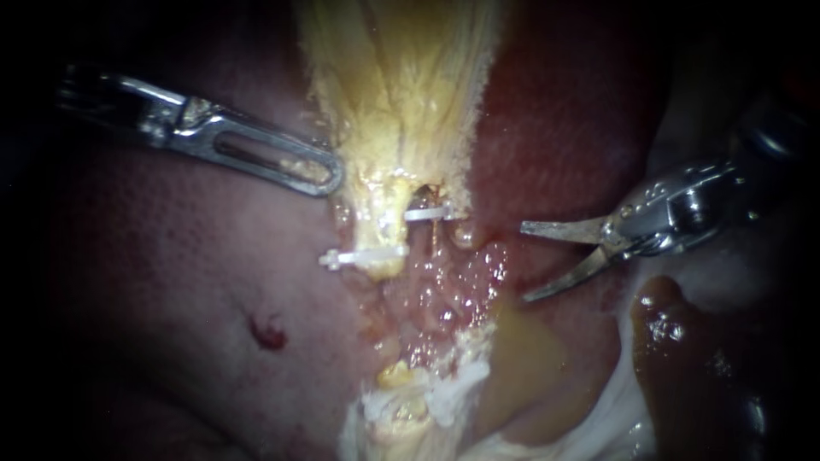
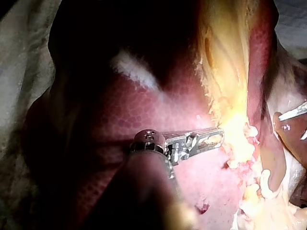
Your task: Go back from the cut right tube
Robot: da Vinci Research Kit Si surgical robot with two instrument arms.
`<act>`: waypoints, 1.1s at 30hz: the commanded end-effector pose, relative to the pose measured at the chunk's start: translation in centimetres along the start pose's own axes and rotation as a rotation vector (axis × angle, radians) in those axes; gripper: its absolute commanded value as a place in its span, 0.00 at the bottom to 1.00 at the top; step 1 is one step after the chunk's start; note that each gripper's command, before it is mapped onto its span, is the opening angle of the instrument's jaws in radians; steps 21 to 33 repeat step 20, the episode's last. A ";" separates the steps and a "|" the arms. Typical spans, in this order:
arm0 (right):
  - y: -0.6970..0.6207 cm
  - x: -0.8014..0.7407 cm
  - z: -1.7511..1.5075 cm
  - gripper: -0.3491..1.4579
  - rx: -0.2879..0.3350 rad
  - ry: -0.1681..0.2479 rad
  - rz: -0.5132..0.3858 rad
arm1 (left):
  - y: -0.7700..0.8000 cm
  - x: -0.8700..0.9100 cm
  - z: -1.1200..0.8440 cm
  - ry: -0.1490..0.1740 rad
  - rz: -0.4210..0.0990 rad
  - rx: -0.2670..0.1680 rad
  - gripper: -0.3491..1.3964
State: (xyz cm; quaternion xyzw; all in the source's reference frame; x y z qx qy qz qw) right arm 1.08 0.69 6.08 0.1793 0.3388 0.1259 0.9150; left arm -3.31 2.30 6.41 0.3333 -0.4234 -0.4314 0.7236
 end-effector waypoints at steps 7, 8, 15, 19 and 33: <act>0.00 0.00 0.00 0.99 0.000 0.000 0.000 | 0.03 0.04 0.18 0.006 0.004 0.002 0.00; 0.00 0.00 0.00 0.99 0.000 0.000 0.000 | 0.03 0.05 0.20 0.007 0.005 0.004 0.00; 0.00 0.00 -0.01 0.99 0.000 0.000 0.000 | 0.06 0.07 0.23 0.010 0.007 0.002 0.00; 0.00 0.00 -0.01 0.99 0.000 0.000 0.000 | 0.05 0.06 0.22 0.010 0.006 0.002 0.00; 0.00 -0.01 0.00 0.99 0.000 0.000 0.000 | 0.05 0.06 0.22 0.010 0.006 0.003 0.00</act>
